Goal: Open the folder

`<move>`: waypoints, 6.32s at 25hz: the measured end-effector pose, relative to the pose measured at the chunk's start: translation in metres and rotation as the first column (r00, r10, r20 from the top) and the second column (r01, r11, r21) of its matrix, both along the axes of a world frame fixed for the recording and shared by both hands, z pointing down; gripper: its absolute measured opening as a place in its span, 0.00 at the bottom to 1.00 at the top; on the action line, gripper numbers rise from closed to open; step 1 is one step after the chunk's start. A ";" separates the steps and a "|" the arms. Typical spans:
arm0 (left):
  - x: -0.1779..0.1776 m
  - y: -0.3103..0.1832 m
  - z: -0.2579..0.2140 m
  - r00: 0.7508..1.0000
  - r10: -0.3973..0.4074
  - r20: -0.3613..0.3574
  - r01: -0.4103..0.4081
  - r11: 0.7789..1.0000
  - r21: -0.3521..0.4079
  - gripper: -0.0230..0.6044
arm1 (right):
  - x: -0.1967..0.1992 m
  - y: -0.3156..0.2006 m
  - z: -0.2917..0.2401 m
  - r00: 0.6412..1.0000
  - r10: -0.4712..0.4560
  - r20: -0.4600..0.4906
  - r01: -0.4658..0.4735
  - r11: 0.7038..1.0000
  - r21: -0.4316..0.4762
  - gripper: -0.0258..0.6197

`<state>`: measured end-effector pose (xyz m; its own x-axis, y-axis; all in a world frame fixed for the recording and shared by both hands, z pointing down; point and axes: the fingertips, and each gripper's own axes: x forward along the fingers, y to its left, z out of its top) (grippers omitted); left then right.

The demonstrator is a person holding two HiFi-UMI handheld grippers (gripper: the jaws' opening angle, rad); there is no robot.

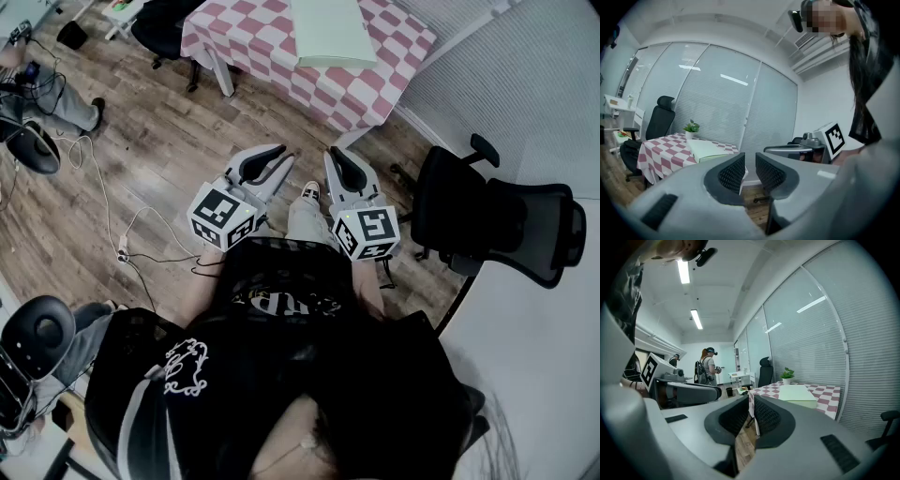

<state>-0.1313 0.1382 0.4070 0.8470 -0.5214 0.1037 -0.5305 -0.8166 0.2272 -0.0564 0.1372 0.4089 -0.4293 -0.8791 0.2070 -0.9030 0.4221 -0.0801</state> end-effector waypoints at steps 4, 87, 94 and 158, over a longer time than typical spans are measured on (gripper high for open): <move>-0.002 -0.002 0.003 1.000 -0.006 0.005 0.006 1.000 -0.010 0.17 | 0.001 -0.001 0.002 1.000 0.004 -0.003 -0.004 1.000 -0.007 0.10; 0.215 -0.314 0.060 0.922 0.066 0.382 -0.078 0.997 0.016 0.21 | 0.235 -0.318 0.062 0.994 0.059 0.096 -0.035 0.973 -0.230 0.10; 0.234 -0.343 0.112 0.843 0.183 0.506 -0.189 0.981 -0.040 0.35 | 0.250 -0.349 0.095 0.995 0.092 0.047 -0.072 0.947 -0.313 0.10; 0.210 -0.379 0.120 0.943 0.063 0.328 -0.032 0.995 -0.099 0.16 | 0.230 -0.368 0.202 0.987 0.105 0.122 -0.025 0.848 -0.530 0.22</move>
<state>0.0782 -0.2407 0.5271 0.7804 -0.4571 0.4267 -0.5497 -0.8267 0.1198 0.1732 -0.2305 0.6106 -0.4345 -0.6829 0.5872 -0.8892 0.2213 -0.4006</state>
